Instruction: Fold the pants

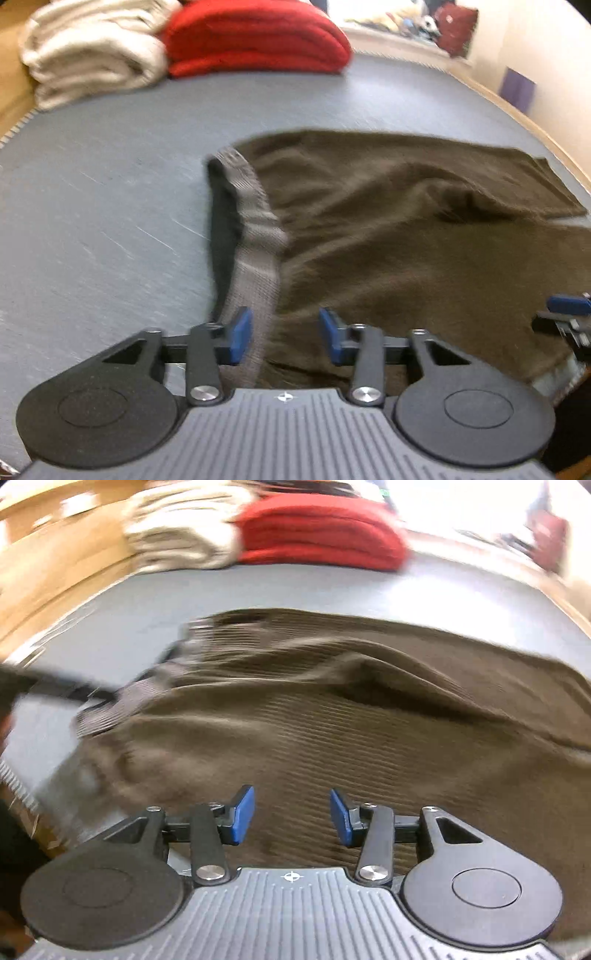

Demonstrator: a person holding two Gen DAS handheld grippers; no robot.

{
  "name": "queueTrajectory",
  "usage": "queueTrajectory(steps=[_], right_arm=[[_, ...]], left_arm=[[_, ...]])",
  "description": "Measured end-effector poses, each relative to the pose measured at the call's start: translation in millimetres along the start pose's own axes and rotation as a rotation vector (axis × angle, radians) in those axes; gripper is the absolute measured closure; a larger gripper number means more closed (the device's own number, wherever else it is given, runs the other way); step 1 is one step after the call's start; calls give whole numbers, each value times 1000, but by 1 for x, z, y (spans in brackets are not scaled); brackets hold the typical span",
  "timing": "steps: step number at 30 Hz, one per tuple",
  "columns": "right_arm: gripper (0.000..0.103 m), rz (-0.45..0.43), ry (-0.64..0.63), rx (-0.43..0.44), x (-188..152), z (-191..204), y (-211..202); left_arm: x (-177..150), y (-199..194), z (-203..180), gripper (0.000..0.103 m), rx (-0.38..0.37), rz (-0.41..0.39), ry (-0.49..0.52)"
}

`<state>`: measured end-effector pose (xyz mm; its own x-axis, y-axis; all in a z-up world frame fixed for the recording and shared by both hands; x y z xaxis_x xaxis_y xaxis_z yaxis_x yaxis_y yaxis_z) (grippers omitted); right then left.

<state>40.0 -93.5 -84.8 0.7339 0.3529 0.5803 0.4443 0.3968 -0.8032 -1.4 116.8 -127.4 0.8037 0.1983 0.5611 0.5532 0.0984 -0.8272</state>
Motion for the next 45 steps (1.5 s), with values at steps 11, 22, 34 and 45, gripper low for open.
queueTrajectory(steps=[11, 22, 34, 45], right_arm=[[55, 54, 313, -77, -5, -63, 7], [44, -379, 293, -193, 120, -177, -92], [45, -336, 479, -231, 113, -246, -52], [45, -277, 357, -184, 120, -241, -58]], left_arm=[[-6, 19, -20, 74, 17, 119, 11], [51, -19, -45, 49, -11, -56, -29], [133, 13, -71, 39, -15, -66, 38], [237, 164, 3, 11, 159, -19, -16]])
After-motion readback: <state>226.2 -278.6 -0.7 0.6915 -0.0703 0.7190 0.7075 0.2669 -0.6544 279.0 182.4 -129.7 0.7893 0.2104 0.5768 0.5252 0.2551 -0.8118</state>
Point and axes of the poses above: each gripper's, at about its wrist camera, not at the fingertips, and y roughly the way its jaws point, z to its left, x to its top, the point moved 8 cm from there along y, roughly the way its jaws point, and after that the axes turned 3 degrees about z, right-handed, at the moved point
